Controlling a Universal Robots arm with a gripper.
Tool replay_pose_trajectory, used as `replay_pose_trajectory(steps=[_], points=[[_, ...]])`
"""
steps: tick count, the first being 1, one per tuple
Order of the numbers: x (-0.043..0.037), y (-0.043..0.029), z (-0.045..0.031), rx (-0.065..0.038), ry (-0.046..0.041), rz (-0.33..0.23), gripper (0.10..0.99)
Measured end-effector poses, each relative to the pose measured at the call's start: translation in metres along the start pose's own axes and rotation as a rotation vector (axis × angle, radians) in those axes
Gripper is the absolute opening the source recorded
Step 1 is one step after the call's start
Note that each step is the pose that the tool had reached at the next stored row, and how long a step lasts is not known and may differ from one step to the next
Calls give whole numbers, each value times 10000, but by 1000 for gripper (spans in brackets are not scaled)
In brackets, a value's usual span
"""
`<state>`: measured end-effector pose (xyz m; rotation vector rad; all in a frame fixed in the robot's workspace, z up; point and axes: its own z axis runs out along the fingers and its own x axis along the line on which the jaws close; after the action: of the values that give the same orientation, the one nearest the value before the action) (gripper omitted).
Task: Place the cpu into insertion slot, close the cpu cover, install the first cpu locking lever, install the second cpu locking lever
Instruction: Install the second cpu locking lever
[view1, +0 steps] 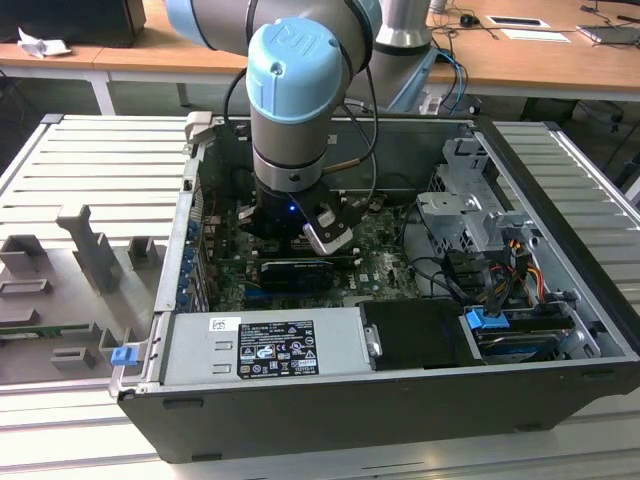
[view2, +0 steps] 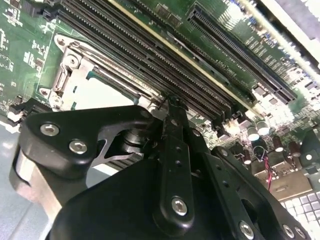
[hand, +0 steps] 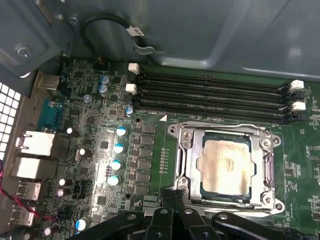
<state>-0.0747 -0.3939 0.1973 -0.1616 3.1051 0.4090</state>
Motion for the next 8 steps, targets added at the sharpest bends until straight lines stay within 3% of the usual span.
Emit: replay_pose_trajectory(steps=[2, 4, 8], points=[[9, -1, 6, -80, -4, -18, 106], [10, 0, 1, -82, -6, -21, 106], [8, 39, -142, -82, -7, -20, 106]])
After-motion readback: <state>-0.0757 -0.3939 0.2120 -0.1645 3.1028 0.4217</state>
